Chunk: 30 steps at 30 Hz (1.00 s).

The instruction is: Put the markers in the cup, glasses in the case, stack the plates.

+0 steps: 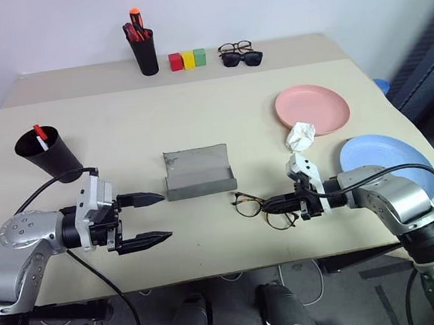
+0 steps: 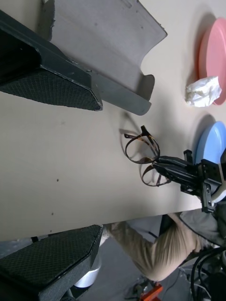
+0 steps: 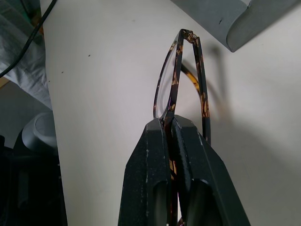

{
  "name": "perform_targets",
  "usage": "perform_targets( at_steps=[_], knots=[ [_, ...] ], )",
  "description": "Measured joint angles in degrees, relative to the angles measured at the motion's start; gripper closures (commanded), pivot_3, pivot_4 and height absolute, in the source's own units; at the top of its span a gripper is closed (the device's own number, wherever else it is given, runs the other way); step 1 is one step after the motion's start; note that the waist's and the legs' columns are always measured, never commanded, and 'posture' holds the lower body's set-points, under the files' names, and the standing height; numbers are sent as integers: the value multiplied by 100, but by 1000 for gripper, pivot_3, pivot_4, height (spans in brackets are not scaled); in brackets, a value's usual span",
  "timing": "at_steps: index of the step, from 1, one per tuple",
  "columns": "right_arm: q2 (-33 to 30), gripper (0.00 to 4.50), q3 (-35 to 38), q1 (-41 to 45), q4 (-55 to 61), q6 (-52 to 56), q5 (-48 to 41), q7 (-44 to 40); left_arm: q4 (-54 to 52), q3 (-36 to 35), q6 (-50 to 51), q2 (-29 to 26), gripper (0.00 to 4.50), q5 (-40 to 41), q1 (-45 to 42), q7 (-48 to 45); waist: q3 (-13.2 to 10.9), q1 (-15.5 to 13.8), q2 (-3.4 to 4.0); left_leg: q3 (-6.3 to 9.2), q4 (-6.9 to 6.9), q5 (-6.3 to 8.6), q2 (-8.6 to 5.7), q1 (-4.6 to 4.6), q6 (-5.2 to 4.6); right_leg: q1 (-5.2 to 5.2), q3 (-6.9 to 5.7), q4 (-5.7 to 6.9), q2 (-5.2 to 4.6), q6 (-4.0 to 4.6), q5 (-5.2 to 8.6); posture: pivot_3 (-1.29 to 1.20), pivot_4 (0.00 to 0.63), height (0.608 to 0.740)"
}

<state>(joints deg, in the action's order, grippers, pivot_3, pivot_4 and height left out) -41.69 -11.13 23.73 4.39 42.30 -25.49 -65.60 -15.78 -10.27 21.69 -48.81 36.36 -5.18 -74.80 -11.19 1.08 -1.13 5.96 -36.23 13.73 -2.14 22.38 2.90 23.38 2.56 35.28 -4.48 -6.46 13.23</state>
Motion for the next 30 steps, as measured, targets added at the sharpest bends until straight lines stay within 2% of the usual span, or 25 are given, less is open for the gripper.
perform_targets(
  at_steps=[7, 10, 13, 18, 24, 30],
  knots=[
    [80, 4466, 437, 311, -113, 96, -320, 31, -4, -57, 53, 1, 523, 104, 103, 62, -5, 13, 7, -6, 2, 0, 0, 3, 0, 7, 4, 1, 0, 1, -1, 0, 150, 740],
    [216, 4466, 753, 821, -185, -260, -437, -59, -4, -98, 50, 1, 523, 136, 170, 60, -4, 7, 7, -3, 5, 0, 0, 2, 0, 7, 2, 1, 2, 1, -1, 0, 150, 740],
    [520, 4466, 760, 1173, -484, -819, -360, -141, 9, -181, 51, 0, 523, 151, 259, 60, -4, 9, 7, -4, 8, 0, 1, 3, 0, 8, 0, -3, 3, 0, -1, 0, 150, 740],
    [1247, 4466, 204, 2057, -2075, -2315, 553, -244, 61, -305, -127, -39, 523, 24, 528, 59, -5, 89, 8, -10, 10, 0, -1, 0, 1, 10, 4, -1, 3, 2, -3, 0, 150, 740],
    [2232, 4466, -104, 2552, -3901, -3995, 1344, -23, 96, -513, -454, -65, 523, -145, 835, 67, -6, 149, 10, -8, 19, -1, -2, 3, 2, 19, 5, 3, 3, 0, -5, 0, 150, 740],
    [2568, 4466, -93, 2901, -4735, -4660, 1575, -108, 15, -732, -471, -103, 523, -160, 1028, 144, -7, 148, 12, -3, 20, -1, -2, 2, 2, 20, 3, 10, 5, 2, -4, 0, 150, 740]
  ],
)
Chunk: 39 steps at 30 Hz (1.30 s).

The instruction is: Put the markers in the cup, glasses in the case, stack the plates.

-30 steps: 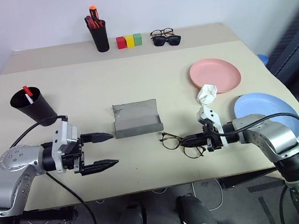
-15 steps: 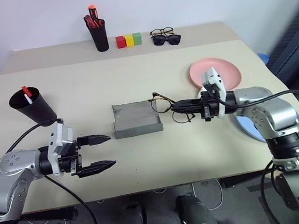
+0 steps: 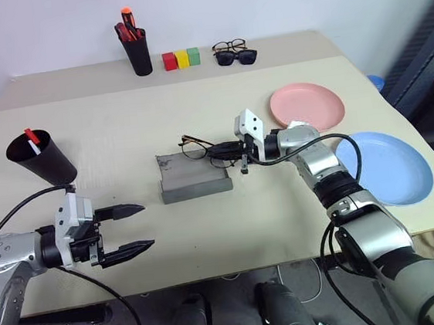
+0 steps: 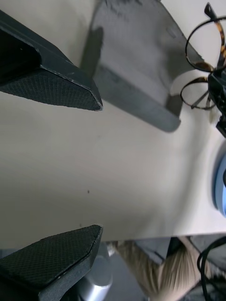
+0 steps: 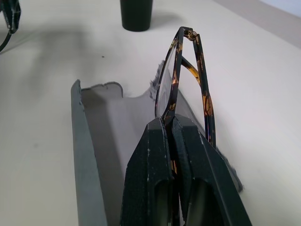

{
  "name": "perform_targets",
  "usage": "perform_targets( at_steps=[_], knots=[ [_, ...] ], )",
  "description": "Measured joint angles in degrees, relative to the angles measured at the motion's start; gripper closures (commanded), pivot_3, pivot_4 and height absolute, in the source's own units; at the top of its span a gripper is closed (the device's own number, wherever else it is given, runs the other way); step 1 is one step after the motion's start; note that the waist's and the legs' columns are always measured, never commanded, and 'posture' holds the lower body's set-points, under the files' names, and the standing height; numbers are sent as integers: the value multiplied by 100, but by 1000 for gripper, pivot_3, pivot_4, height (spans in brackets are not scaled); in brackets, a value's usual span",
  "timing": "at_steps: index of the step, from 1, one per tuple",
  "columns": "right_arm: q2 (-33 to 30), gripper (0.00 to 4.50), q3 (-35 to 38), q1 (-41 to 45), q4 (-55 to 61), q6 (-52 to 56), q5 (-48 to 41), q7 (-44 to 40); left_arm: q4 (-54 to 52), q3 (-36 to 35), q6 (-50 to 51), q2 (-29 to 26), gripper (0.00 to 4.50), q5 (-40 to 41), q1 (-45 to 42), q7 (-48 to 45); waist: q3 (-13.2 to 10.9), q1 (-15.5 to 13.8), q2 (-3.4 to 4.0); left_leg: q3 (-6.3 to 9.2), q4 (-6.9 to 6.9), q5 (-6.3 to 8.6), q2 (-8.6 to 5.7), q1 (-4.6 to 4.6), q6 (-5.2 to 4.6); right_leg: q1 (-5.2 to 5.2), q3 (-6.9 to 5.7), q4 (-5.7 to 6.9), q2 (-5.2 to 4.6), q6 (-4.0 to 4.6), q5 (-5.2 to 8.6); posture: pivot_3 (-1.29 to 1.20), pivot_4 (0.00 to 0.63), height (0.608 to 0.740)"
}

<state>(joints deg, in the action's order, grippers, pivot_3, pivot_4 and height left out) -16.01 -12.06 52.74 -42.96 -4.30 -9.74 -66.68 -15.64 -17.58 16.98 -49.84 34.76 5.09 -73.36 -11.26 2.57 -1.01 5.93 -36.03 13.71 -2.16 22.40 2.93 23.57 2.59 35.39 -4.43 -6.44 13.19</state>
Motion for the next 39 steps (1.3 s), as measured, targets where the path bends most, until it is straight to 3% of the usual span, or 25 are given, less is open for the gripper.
perform_targets(
  at_steps=[6, 15, 23, 39],
  knots=[
    [141, 4466, 7, -7, 46, 165, -34, -329, -104, -102, 13, -11, 523, 5, 129, 70, -1, 8, 2, 0, 0, 0, 0, -1, 0, 5, 1, 10, 2, 0, 0, 0, 150, 740],
    [342, 4466, 72, -280, 1276, 931, -405, -465, -138, -107, 15, -9, 523, 4, 59, 124, -1, -4, 3, 4, -2, -1, 0, -2, 2, 6, 0, 19, 4, 0, 0, 0, 150, 740],
    [372, 4466, -172, -540, 921, 360, 96, -228, -135, -62, 27, 2, 523, 5, -60, 156, -2, 25, 3, 2, -1, -2, 2, -5, 4, 10, 2, 27, 9, 1, -1, 0, 150, 740],
    [676, 4466, -39, -427, 412, -107, 194, 190, -283, -66, 50, 26, 523, 72, 139, 316, -1, 88, 3, 9, -8, -7, 3, -25, 11, 7, 6, 65, 14, 20, 5, 0, 150, 740]
  ],
)
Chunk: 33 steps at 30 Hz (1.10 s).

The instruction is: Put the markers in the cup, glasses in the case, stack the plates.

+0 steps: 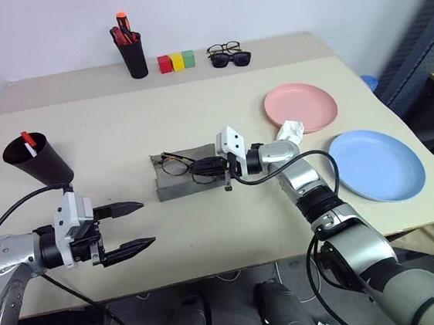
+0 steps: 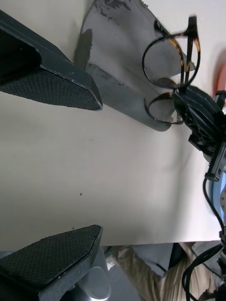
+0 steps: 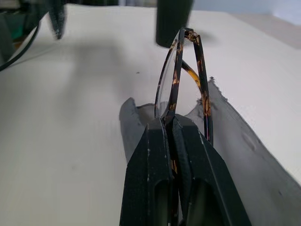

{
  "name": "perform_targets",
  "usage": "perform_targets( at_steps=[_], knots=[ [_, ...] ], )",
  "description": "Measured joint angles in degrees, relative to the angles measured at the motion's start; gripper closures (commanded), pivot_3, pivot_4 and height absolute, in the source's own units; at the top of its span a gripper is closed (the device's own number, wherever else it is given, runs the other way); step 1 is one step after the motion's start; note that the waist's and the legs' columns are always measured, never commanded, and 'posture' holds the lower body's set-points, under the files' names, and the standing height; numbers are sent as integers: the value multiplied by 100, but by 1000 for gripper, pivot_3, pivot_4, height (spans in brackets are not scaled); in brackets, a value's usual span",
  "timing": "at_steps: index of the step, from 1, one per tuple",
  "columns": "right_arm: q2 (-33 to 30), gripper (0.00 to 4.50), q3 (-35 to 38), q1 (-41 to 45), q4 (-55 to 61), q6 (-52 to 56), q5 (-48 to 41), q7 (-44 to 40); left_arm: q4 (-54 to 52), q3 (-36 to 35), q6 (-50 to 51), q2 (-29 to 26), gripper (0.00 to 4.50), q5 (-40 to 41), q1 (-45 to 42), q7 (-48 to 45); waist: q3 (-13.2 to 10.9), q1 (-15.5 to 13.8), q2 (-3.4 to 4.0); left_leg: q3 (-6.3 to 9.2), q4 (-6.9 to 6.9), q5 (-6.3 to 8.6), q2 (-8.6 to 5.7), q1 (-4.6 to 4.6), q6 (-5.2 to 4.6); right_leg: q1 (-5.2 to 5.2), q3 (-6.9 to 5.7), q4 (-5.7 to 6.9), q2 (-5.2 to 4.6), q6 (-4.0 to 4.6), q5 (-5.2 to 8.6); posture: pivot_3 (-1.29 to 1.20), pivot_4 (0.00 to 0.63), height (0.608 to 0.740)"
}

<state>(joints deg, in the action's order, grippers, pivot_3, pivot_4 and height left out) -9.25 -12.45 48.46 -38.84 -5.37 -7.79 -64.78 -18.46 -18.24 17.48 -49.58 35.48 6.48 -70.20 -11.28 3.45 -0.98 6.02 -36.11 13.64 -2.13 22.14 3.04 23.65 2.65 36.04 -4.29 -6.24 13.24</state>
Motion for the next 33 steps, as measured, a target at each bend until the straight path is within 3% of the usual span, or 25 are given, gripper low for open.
perform_targets(
  at_steps=[12, 19, 27, 33],
  knots=[
    [491, 4466, 619, 257, -109, -8, -439, 336, -85, -35, 75, 12, 523, 16, 79, 76, -1, 55, 1, 2, 10, 0, 7, 2, 0, 7, 1, 0, 10, 0, 1, 0, 150, 740],
    [719, 4466, 829, 373, -724, -539, -418, 606, -193, -83, 106, 28, 523, 30, 189, 175, -1, 57, 2, 2, 12, 0, 8, 3, 0, 9, 1, 0, 11, 1, 1, 0, 150, 740],
    [794, 4466, 692, 341, -1536, -1375, 24, 674, -322, -240, 201, 28, 523, 154, 391, 292, -2, 63, 3, 2, 14, 0, 9, 4, 0, 11, 3, 0, 14, 2, 2, 0, 150, 740],
    [499, 4466, 456, 301, -1592, -1528, 313, 296, -428, -324, 224, 28, 523, 193, 485, 325, -2, 59, 4, 2, 12, 0, 9, 4, 0, 10, 3, 0, 15, 4, 3, 0, 150, 740]
  ],
)
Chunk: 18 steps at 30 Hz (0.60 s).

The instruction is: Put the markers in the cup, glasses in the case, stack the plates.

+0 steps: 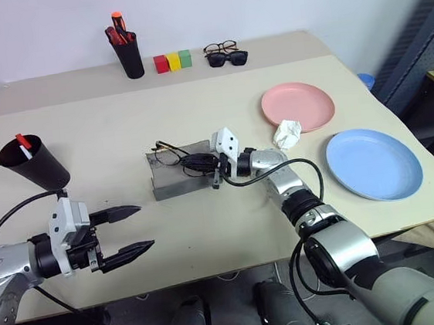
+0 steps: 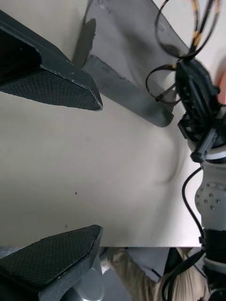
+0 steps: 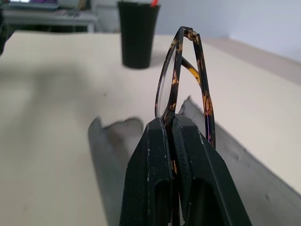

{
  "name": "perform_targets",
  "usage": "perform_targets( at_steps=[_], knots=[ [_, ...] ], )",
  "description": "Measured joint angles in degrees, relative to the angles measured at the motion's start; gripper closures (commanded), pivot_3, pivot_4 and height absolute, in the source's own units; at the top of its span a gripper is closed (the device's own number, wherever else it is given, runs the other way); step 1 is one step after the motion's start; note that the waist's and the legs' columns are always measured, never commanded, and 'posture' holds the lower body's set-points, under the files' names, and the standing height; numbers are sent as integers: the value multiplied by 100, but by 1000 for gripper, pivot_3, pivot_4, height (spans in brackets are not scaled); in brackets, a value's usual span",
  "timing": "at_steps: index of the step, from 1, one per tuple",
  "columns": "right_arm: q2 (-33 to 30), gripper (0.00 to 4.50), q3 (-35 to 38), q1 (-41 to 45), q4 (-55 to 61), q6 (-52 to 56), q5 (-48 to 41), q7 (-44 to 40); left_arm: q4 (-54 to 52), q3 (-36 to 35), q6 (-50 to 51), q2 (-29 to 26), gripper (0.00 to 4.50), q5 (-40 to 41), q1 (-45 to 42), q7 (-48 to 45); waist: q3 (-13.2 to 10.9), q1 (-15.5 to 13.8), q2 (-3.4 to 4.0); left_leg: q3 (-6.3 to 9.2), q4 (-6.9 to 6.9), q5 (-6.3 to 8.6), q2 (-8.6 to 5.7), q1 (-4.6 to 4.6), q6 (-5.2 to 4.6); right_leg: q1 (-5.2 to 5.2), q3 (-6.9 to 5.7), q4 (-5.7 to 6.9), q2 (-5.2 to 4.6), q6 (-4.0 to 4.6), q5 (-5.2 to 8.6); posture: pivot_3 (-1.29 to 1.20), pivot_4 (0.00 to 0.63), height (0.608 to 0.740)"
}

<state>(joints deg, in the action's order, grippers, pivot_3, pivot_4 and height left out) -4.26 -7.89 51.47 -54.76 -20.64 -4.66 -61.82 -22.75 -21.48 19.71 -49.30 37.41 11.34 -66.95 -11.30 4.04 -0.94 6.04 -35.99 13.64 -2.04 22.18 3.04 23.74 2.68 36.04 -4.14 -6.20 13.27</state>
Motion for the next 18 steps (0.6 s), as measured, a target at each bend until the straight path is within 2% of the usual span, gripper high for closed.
perform_targets(
  at_steps=[11, 14, 18],
  knots=[
    [-679, 4466, -252, -176, 498, 287, 136, -619, 14, 27, -4, 7, 523, 12, -100, 35, 0, -3, 0, 0, -1, 0, 0, 0, 0, 0, 0, 0, 0, 1, 1, 0, 150, 740],
    [-735, 3479, -296, -169, 514, 299, 224, -620, 25, 48, -6, 31, 523, 10, -186, 34, 0, -3, 0, 0, -1, 0, 0, 0, 0, 0, 0, 0, 0, 1, 1, 0, 150, 740],
    [-838, 1551, -339, -149, 500, 411, 286, -690, 94, 50, -6, 61, 523, 9, -252, 46, 0, -4, 0, 0, 0, 0, 0, 0, 0, 0, 0, -1, 0, 1, 1, 0, 150, 740]
  ],
)
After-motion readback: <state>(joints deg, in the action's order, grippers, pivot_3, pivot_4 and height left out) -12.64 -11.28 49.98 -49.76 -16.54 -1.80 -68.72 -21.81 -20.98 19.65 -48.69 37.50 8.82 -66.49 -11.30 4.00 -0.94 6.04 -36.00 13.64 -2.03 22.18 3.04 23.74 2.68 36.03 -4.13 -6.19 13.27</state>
